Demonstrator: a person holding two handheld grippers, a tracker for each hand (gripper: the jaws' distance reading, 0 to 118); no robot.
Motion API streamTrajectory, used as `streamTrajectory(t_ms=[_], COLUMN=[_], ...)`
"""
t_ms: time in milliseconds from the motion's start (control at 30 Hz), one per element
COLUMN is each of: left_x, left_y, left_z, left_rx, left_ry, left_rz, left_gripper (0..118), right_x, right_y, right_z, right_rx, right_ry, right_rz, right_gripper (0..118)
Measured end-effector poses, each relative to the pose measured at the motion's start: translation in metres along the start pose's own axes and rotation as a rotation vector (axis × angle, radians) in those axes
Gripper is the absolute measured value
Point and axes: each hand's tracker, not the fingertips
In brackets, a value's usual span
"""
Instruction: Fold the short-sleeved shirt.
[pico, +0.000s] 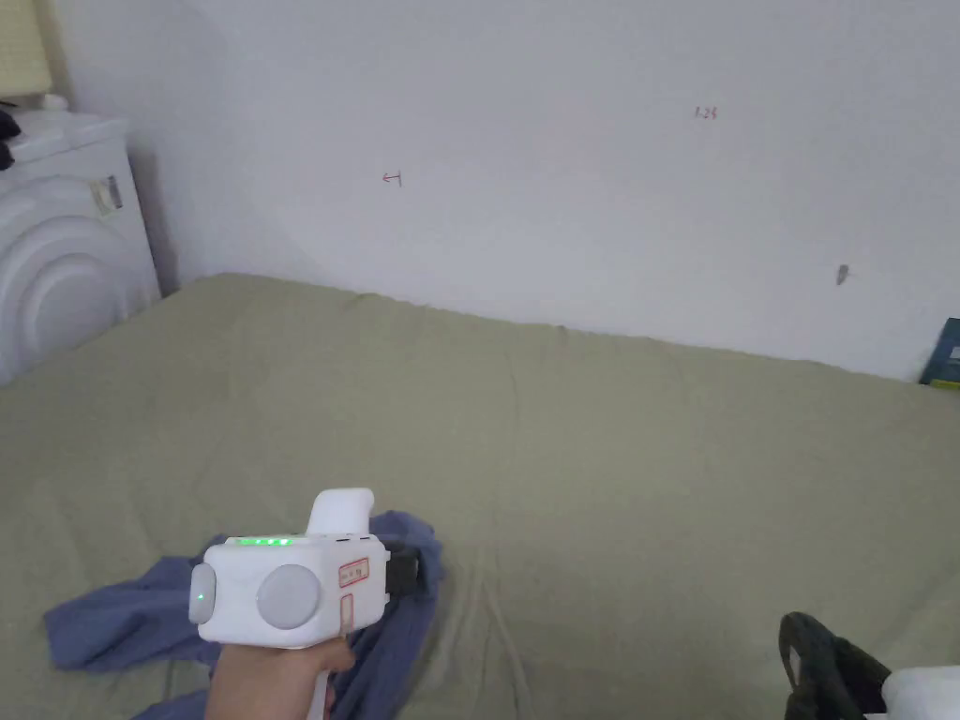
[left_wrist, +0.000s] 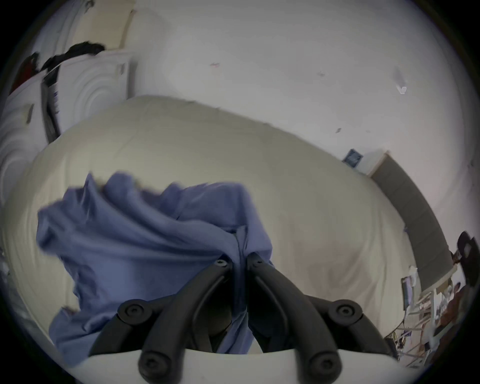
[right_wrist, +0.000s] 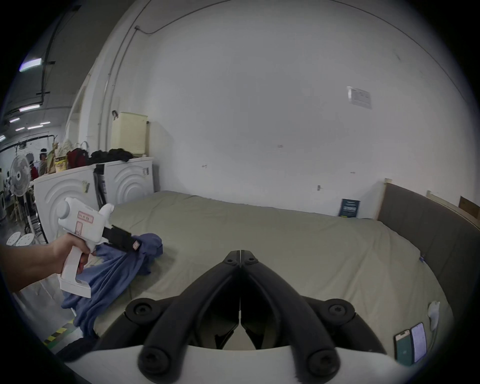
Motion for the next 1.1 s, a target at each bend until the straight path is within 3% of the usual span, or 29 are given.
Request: streamTrajectory(t_ms=[267,400,633,833,867,900,967,1000,1100], left_x=[0.22,0.311,0.372,0.376,0.373,0.368,0.357,0.344,0.314], left_y=[0.017,-0.003,-0.094,-0.115,-0.113,-0.109,-0.1,-0.095,-0.088], left_z=[-0.054,-0.091,-0.198,-0.216,-0.213,-0.207,-0.175,-0.142,-0.058], left_rx=[0.027,-0.038,-0.357,-0.347,-0.333,-0.314,-0.242,-0.065,0.058], left_ry=[-0.329,-0.413,-0.198,-0.206,-0.209,-0.216,-0.246,-0.331,-0.266], left_rz=[-0.131,-0.207,-0.363,-0.369,-0.366,-0.354,-0.315,-0.303,-0.306], left_gripper=[6,6,6,7,15,37,118,115,118], right_x=[0.094,0.138,0.19,0.201,0.2,0.199,0.193,0.188,0.169], right_y=[-0.006,-0.017,-0.042,-0.047,-0.046,-0.045,-0.042,-0.04,-0.037], right_z=[0.054,0.074,0.089,0.089,0.088,0.088,0.091,0.092,0.093], right_rx=[0.012,-0.007,-0.057,-0.067,-0.068,-0.069,-0.062,-0.054,-0.035], right_ry=[-0.182,-0.259,-0.342,-0.352,-0.349,-0.346,-0.331,-0.324,-0.291], right_rz=[-0.03,-0.043,-0.097,-0.1,-0.095,-0.091,-0.092,-0.092,-0.077], right_gripper=[0,0,0,0,0,0,0,0,0])
